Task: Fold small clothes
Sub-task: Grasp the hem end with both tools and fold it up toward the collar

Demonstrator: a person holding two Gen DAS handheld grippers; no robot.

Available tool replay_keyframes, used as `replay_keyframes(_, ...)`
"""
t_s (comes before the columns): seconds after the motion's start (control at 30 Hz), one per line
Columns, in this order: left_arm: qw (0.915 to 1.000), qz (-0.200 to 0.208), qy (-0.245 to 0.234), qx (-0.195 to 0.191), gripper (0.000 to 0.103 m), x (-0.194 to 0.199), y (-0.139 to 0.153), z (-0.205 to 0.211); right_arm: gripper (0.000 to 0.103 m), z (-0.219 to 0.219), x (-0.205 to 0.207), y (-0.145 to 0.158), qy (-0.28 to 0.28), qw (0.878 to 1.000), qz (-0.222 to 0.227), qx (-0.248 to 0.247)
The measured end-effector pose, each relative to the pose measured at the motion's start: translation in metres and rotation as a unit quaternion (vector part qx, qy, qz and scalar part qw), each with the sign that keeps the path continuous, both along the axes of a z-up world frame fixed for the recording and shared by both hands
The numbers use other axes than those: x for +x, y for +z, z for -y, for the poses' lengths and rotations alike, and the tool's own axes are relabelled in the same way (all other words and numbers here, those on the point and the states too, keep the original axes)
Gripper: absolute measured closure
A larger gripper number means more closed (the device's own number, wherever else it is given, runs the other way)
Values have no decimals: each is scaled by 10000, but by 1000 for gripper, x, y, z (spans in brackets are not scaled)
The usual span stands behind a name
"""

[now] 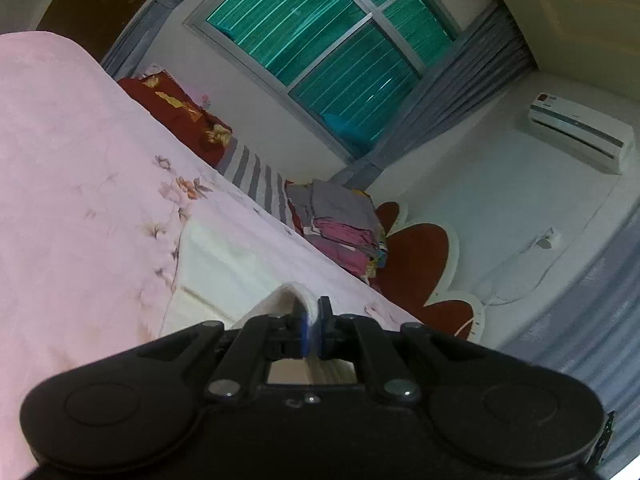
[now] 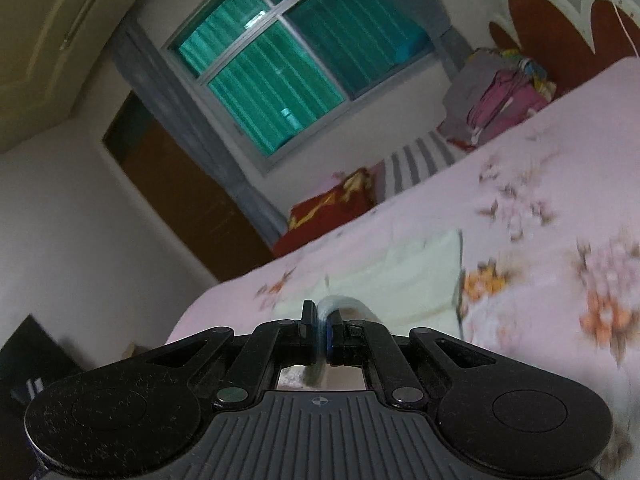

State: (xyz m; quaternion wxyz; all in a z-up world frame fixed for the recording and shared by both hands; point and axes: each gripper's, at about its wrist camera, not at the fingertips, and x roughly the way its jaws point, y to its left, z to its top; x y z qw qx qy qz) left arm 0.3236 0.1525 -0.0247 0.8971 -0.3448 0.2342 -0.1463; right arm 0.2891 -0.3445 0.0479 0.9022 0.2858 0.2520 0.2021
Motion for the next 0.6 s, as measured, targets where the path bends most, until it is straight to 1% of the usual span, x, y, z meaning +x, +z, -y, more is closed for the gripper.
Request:
replay_keyframes(0.1, 9998, -161, 2, -72, 99, 24, -12, -5, 100, -3, 39, -2, -140, 9998, -117, -66)
replay_keyframes(0.17, 9993, -338, 11, -174, 99, 43, -22, -9, 100, -1, 61, -5, -157, 9997, -198, 5)
replay_keyframes(0.3, 9977, -645, 10, -218, 99, 81, -44, -15, 100, -6, 104, -24, -209, 9990, -403, -39)
replay_keyframes(0.4, 9967, -799, -30, -119, 99, 106, -53, -16, 100, -10, 132, -41, -259, 9978, -597, -82)
replay_keyframes(0.6, 9945, -1036, -141, 16, 99, 150, -68, -14, 100, -11, 174, -78, -458, 9938, -1007, -57)
